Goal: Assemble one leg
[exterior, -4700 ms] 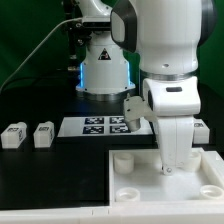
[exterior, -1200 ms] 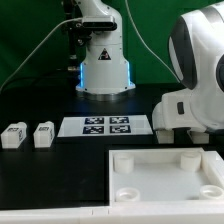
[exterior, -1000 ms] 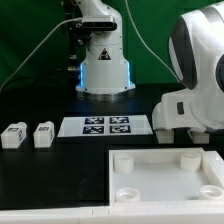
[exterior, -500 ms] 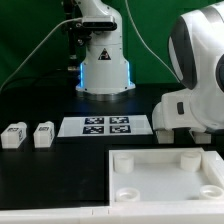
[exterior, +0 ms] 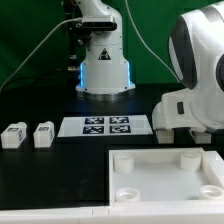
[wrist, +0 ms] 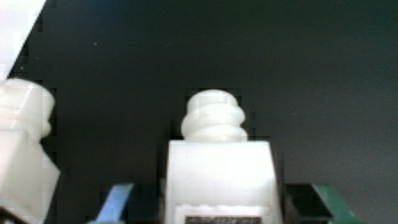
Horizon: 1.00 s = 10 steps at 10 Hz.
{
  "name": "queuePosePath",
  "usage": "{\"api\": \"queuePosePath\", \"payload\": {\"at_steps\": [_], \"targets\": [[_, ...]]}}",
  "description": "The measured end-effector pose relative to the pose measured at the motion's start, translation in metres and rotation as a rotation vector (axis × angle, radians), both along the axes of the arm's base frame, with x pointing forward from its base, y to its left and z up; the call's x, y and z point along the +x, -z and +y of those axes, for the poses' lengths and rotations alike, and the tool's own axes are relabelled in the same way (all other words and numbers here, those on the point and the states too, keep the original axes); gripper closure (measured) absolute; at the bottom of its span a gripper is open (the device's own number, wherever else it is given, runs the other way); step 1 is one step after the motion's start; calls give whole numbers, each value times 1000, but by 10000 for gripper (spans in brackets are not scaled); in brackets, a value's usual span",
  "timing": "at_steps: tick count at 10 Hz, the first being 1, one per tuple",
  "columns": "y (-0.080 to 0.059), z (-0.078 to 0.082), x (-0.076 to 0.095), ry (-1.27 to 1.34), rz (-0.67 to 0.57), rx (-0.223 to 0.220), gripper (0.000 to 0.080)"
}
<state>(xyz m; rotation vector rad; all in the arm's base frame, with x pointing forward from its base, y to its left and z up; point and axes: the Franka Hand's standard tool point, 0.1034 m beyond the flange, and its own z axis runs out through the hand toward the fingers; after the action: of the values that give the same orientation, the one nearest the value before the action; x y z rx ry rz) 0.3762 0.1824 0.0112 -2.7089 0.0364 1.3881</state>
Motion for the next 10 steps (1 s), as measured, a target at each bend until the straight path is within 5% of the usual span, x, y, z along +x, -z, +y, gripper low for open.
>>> {"api": "queuePosePath", "payload": {"at_steps": [3, 5, 7, 10], "targets": [[-47, -12, 32, -42, -69, 26, 509], [-87, -28, 69, -37, -306, 53, 509], [-119, -47, 83, -23, -473, 47, 509], [-139, -59, 104, 12, -792, 20, 509]]}}
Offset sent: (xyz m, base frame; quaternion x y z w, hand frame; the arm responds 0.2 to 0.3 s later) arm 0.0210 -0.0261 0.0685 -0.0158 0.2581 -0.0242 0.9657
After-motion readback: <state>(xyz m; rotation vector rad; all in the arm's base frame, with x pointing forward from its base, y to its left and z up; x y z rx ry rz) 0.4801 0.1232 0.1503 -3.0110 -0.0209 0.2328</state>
